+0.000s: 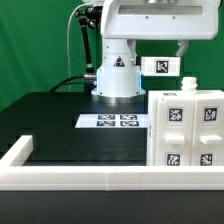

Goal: Assemble cabinet

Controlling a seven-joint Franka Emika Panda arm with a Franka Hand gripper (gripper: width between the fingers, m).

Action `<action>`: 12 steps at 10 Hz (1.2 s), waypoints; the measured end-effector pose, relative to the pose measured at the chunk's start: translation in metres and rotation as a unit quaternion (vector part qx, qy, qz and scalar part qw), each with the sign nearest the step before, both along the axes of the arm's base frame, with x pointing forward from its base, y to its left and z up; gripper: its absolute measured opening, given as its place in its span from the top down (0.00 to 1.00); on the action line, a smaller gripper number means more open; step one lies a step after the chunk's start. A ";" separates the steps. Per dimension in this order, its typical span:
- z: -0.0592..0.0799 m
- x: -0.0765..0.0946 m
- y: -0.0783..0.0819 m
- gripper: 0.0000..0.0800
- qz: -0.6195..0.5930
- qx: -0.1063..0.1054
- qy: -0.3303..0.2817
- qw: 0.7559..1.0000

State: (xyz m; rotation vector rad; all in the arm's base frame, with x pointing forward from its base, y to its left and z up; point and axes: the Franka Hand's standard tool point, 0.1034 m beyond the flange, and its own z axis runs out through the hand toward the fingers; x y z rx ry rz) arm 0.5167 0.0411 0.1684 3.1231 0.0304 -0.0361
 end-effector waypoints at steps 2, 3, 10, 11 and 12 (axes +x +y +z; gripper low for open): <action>0.012 0.015 0.018 0.30 0.006 0.002 -0.001 1.000; 0.016 0.026 0.026 0.30 0.007 0.002 -0.008 1.000; 0.021 0.059 0.040 0.30 0.046 0.001 -0.025 0.999; 0.021 0.059 0.040 0.30 0.046 0.001 -0.024 0.999; 0.019 0.059 0.039 0.30 0.050 0.001 -0.023 0.999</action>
Offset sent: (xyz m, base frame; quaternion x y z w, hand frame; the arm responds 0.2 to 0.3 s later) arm 0.0375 0.0269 0.0176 0.0061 0.0119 0.0204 0.9997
